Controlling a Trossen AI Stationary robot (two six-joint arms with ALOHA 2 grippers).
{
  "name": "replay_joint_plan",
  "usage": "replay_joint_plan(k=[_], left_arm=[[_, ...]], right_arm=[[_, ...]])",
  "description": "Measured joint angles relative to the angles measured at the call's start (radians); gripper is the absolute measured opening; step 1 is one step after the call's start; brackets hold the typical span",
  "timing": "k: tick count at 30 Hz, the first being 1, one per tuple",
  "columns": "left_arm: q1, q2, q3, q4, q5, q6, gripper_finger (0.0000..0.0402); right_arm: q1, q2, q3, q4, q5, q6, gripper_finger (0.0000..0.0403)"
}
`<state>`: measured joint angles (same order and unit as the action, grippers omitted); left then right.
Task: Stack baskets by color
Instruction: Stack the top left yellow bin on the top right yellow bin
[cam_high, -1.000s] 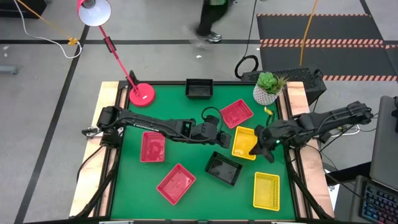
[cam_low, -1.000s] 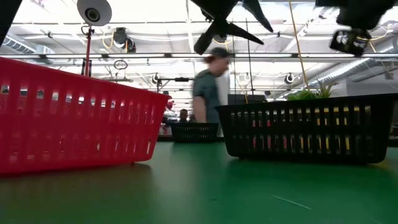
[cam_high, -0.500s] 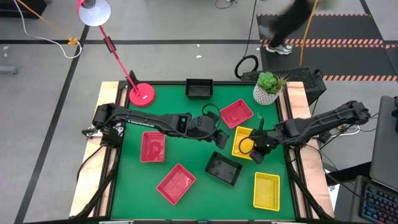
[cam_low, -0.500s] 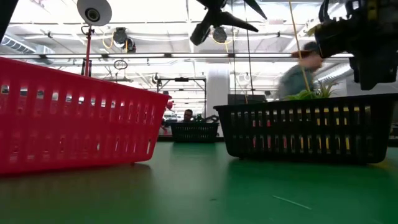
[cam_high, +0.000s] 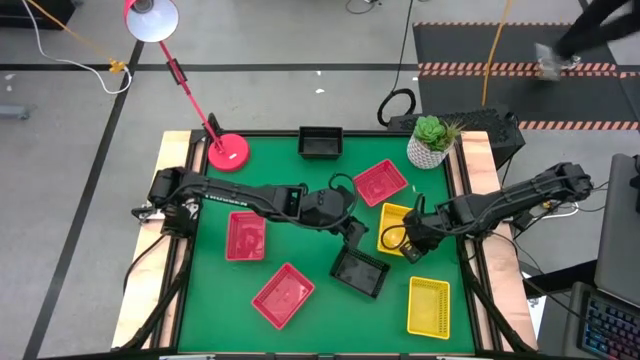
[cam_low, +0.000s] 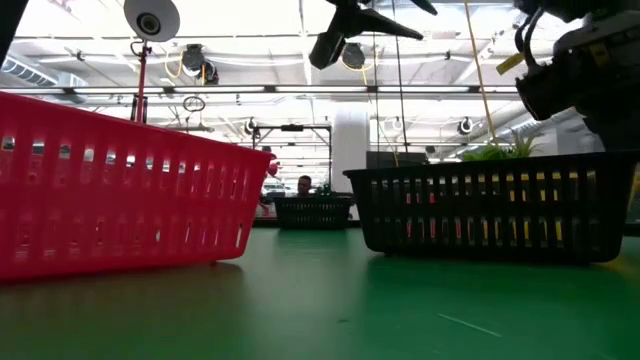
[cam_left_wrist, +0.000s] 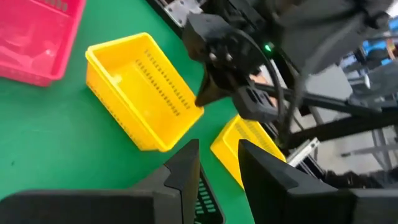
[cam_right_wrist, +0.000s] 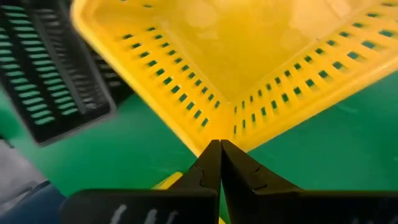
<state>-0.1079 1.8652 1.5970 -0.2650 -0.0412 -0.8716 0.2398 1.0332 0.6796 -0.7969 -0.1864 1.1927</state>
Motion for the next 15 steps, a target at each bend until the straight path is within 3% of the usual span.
replay_joint_plan(k=[15], left_arm=[[-0.008, 0.0, 0.0, 0.0, 0.092, 0.075, 0.0113]], right_arm=[[0.0, -0.006, 0.0, -0.013, 0.003, -0.028, 0.0]])
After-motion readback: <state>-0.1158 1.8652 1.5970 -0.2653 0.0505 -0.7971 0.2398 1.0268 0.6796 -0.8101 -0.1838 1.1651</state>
